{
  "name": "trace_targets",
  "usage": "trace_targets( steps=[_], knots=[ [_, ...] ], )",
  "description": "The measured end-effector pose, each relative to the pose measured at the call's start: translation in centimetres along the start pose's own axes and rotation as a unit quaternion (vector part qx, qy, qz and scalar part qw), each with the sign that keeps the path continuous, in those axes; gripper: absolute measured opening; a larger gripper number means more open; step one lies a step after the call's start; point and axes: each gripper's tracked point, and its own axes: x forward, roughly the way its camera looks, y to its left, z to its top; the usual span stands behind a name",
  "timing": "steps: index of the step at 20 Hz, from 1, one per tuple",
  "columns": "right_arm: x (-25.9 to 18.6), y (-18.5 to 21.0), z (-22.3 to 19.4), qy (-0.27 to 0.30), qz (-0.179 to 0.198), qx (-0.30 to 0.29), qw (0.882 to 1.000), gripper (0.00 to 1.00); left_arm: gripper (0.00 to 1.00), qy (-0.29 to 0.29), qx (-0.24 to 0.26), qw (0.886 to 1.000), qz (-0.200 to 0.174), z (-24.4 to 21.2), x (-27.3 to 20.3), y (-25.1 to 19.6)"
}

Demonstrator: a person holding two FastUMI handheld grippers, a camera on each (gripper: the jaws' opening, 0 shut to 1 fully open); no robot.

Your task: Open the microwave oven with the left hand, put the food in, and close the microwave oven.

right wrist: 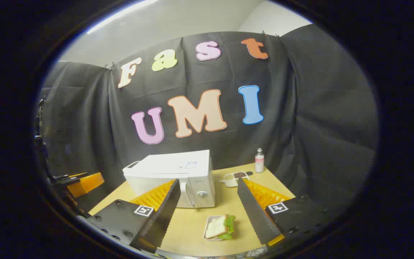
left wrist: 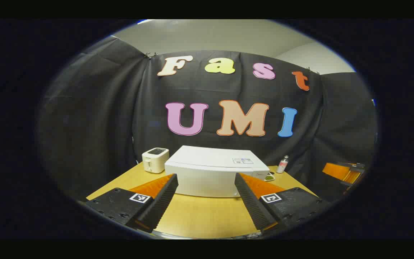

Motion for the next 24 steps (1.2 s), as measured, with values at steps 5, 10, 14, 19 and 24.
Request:
trace_targets(
  steps=[5, 10, 14, 19, 24],
  knots=[
    [3.6, -1.9, 0.6, 0.01, 0.016, 0.0, 1.0, 0.99, 0.99, 0.006, -0.008, 0.999, 0.037, -0.2, 1.6, -1.2],
    [7.1, -3.2, 0.4, 0.02, 0.051, -0.02, 0.998, 0.99, 0.96, 0.006, -0.022, 0.998, 0.056, -0.9, 3.3, -3.6],
    [8.4, -4.2, 0.0, 0.035, 0.073, -0.019, 0.997, 0.99, 0.96, -0.001, -0.018, 0.997, 0.07, -0.9, 4.2, -5.0],
    [8.9, -5.5, -0.2, 0.04, 0.079, -0.019, 0.996, 0.99, 0.93, 0.005, -0.008, 0.997, 0.071, -1.1, 5.0, -6.3],
    [9.1, -6.3, -1.1, 0.051, 0.077, -0.008, 0.996, 0.99, 0.93, 0.023, 0.01, 0.998, 0.06, -2.3, 5.7, -6.9]
  ],
)
